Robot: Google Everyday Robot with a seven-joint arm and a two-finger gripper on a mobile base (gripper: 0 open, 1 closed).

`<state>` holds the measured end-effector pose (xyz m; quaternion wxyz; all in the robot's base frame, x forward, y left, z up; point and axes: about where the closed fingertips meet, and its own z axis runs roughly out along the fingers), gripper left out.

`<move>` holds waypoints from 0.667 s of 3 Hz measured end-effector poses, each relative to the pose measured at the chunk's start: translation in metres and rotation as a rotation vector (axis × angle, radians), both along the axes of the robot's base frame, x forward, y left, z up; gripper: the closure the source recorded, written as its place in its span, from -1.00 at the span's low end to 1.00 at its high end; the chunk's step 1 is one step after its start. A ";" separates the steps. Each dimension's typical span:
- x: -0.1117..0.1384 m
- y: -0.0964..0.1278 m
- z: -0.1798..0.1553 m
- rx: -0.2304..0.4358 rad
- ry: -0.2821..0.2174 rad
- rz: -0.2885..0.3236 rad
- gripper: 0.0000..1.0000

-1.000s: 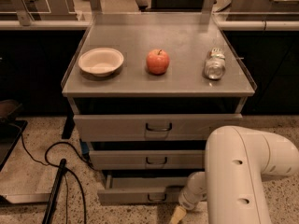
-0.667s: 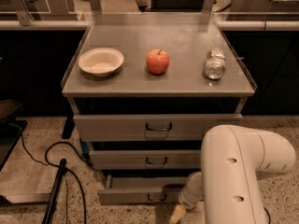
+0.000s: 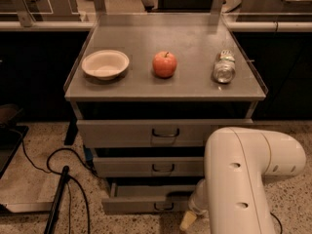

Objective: Open bottom drawer

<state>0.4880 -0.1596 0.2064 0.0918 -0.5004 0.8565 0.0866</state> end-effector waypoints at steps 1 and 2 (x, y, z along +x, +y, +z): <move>0.009 0.012 -0.010 -0.001 -0.029 0.043 -1.00; 0.018 0.026 -0.020 0.003 -0.044 0.083 -1.00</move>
Offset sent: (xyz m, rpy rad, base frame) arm 0.0304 0.0421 -0.0298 0.0069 -0.0697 0.1309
